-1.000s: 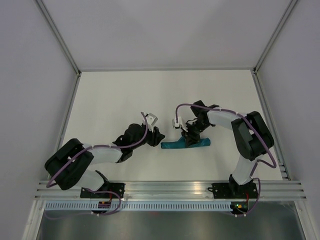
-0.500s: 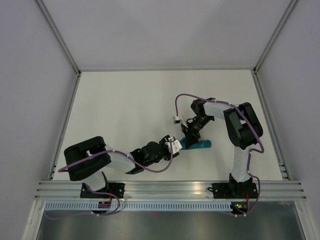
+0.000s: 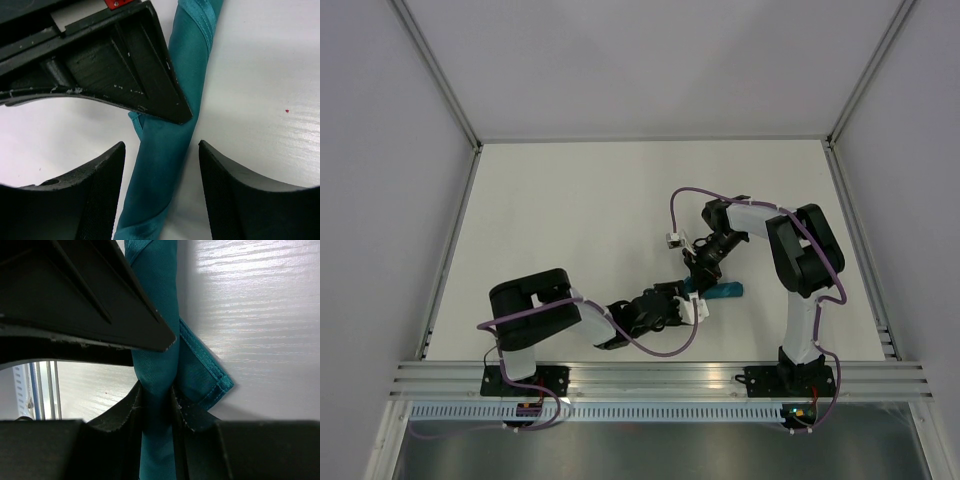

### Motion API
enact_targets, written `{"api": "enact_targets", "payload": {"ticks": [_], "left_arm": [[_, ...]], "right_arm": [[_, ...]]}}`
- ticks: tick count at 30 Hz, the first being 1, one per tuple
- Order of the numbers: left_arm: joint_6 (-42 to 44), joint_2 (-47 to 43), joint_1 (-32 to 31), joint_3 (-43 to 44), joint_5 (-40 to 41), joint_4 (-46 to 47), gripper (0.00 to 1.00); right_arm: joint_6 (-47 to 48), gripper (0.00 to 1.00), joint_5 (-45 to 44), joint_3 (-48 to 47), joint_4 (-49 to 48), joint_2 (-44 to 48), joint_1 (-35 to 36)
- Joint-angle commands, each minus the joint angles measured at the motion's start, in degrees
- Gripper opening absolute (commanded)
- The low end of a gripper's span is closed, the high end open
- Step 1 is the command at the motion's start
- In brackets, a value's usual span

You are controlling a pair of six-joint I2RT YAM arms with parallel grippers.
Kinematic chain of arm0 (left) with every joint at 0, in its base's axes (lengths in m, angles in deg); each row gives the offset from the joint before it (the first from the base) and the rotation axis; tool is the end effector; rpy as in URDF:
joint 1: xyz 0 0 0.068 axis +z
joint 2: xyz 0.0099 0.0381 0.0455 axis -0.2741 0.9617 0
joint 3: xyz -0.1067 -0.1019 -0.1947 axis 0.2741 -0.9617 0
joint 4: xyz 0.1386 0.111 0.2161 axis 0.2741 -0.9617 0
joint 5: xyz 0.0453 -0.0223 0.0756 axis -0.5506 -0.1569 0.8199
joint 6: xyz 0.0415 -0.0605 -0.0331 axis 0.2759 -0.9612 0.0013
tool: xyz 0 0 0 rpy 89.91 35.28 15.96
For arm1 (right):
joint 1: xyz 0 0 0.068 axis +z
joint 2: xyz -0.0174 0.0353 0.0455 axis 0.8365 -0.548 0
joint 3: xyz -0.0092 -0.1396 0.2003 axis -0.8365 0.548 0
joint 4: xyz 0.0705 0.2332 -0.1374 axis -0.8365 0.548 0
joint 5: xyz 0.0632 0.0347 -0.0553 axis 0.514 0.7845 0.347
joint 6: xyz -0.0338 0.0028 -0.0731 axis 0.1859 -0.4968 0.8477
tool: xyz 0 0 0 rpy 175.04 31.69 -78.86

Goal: Fold the napkin, place the utensils inside, and roll it up
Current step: Roll the napkin with the utensil

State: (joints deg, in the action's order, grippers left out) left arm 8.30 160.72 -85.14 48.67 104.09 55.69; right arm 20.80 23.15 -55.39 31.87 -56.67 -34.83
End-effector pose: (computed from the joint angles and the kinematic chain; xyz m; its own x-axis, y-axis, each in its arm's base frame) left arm 0.1399 -0.3206 0.0559 0.2743 0.5640 -0.7789 0.7891 0.3309 0.5175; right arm 0.2813 0.1696 0.0656 -0.3426 -0.7689 -0.5398 -0.8421 -0.0034 0.5393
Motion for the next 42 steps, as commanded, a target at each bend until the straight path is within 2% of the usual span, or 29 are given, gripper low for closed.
{"api": "enact_targets", "payload": {"ticks": [1,7,11,12,14,17,19,22,23,29,36,42], "left_arm": [[3.02,1.35,-0.2,2.22,-2.26,-3.78,0.65],[0.38,2.41,0.76,4.25,-4.99,-10.89,0.61],[-1.73,2.85,1.64,5.48,-6.92,-15.11,0.52],[-1.9,2.94,1.82,5.74,-7.27,-15.91,0.46],[-2.52,3.2,2.08,5.92,-7.71,-17.05,0.43],[-3.48,3.64,2.61,6.62,-8.33,-18.81,0.32],[-4.71,4.17,3.22,8.02,-9.64,-22.14,0.22],[-5.94,4.34,3.75,8.91,-11.23,-24.0,0.1],[-6.21,4.26,4.19,8.91,-12.27,-24.18,0.06],[-9.02,3.73,6.03,10.22,-17.9,-28.21,0.02],[-12.88,3.73,9.55,11.28,-24.23,-30.94,0.02],[-15.87,4.52,12.54,15.32,-31.08,-36.83,0.02]], "right_arm": [[2.71,0.18,-3.12,-0.17,-0.85,-2.75,-0.22],[2.89,0.18,-2.94,-0.61,-0.49,-3.02,-0.22],[3.24,0.18,-2.68,-1.22,0.3,-3.54,-0.22],[3.41,0.18,-2.68,-1.48,0.65,-3.72,-0.22],[3.77,0.18,-2.41,-1.75,1.17,-4.07,-0.22],[4.12,0.18,-2.15,-2.36,1.97,-4.51,-0.31],[4.29,0.2,-2.06,-2.71,2.32,-4.69,-0.31],[4.3,0.26,-2.06,-2.72,2.32,-4.42,-0.22],[4.21,0.32,-2.06,-2.72,2.32,-4.16,-0.31],[2.89,0.56,-2.33,-3.15,1.44,0.49,-1.63],[1.04,0.59,-2.33,-5.79,1.27,6.82,-5.23],[3.23,0.59,-0.4,-6.5,3.2,10.07,-11.47]]}}
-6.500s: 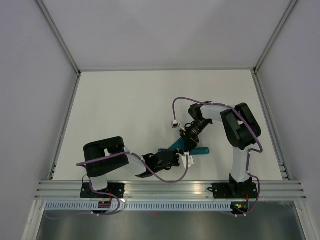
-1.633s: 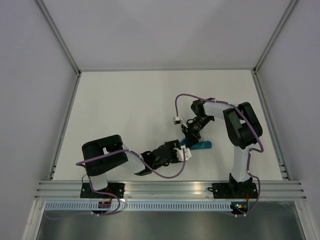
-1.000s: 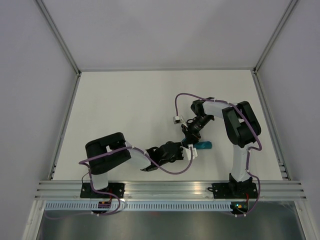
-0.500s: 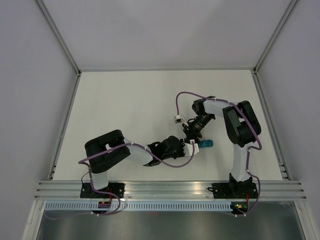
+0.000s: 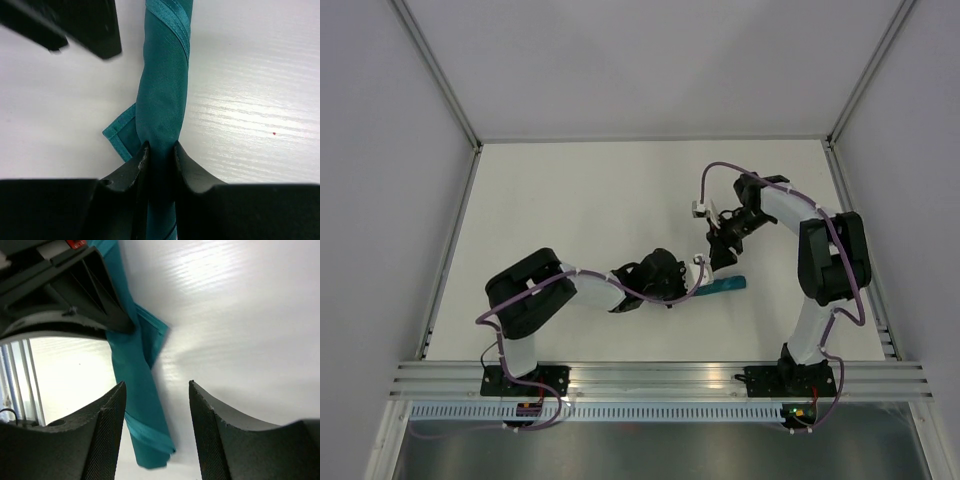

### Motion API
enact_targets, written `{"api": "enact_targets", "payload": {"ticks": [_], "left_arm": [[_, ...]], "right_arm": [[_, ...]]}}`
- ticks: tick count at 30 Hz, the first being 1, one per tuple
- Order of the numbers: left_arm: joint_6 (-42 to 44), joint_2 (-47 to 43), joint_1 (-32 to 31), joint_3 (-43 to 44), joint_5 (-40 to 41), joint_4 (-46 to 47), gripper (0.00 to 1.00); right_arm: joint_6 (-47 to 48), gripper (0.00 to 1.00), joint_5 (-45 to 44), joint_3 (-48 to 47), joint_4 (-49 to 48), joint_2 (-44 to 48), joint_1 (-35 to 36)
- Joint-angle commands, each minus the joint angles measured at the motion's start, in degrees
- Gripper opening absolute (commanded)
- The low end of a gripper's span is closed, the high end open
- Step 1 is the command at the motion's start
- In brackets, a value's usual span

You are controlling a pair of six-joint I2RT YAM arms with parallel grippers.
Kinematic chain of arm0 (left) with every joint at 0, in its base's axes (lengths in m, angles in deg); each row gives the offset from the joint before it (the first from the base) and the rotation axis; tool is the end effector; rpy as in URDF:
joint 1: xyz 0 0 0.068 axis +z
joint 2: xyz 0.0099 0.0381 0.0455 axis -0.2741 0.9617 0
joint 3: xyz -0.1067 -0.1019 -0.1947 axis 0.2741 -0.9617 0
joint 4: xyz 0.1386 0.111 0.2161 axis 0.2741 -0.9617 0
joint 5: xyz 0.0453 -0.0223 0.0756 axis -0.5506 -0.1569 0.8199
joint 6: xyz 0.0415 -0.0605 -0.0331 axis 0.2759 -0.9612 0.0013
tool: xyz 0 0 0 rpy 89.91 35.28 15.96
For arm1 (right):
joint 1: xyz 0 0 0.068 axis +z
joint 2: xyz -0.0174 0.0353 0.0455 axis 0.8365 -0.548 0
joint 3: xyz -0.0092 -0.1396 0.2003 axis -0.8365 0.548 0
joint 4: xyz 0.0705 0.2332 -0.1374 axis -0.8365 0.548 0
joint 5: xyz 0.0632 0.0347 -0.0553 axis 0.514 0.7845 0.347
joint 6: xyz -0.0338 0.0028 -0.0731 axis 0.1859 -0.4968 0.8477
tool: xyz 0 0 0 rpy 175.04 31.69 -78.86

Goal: Fold the napkin, place the utensils inside, and roll it up
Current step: Roll the napkin with the utensil

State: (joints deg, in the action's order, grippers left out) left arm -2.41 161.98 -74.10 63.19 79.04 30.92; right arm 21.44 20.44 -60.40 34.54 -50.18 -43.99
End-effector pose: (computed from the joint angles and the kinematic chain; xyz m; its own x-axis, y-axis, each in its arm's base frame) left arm 0.1955 -0.3399 0.0669 0.0006 0.5557 -0.8314 0.9615 0.2281 0.1532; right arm 0.3221 0.1243 0.1194 -0.3540 -0.7154 -0.6024 -0.9123 0.1221 0.3910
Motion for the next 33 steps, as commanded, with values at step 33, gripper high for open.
{"api": "enact_targets", "payload": {"ticks": [33], "left_arm": [[-16.68,20.47,16.71,23.13,-41.37,-42.29,0.04]], "right_arm": [[-5.48,0.63,-17.19,47.64,-50.0,44.72,14.11]]}}
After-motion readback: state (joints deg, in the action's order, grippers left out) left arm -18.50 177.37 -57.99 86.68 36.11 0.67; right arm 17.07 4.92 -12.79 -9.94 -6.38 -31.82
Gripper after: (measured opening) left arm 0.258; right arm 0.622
